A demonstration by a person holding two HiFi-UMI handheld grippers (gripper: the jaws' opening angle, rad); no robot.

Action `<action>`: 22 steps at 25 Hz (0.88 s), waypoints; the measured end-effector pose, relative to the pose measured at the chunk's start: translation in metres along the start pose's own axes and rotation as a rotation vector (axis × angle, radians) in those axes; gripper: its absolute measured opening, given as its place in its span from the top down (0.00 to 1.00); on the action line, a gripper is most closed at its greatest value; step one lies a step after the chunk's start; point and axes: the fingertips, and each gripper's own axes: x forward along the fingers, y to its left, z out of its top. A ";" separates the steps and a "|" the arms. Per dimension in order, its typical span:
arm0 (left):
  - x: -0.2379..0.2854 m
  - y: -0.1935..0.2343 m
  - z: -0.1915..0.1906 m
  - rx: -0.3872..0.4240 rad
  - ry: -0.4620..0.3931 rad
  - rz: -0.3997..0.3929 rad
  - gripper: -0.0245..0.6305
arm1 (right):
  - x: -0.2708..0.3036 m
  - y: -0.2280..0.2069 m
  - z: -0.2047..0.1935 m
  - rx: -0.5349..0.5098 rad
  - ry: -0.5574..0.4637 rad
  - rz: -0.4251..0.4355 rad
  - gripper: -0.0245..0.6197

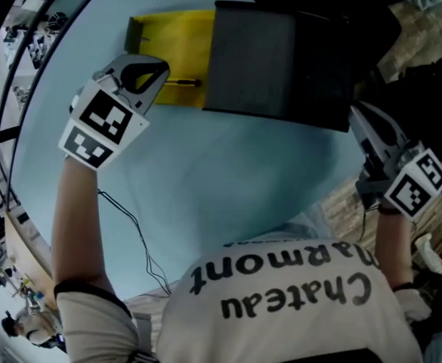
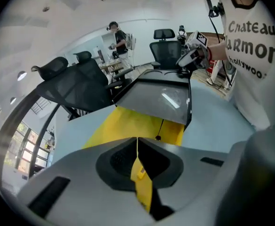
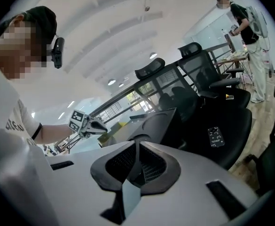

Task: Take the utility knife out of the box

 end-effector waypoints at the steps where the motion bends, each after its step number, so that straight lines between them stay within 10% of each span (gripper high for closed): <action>1: 0.007 0.001 -0.006 0.013 0.032 -0.014 0.94 | -0.002 -0.002 0.000 0.007 -0.005 -0.005 0.89; 7: 0.030 -0.012 -0.023 0.087 0.120 -0.150 0.74 | -0.011 -0.015 -0.005 0.041 -0.008 -0.031 0.89; 13: 0.040 -0.027 -0.044 0.203 0.249 -0.264 0.77 | -0.012 -0.020 -0.004 0.058 -0.012 -0.040 0.89; 22: 0.049 -0.031 -0.050 0.132 0.261 -0.324 0.79 | -0.021 -0.026 -0.002 0.066 -0.033 -0.060 0.89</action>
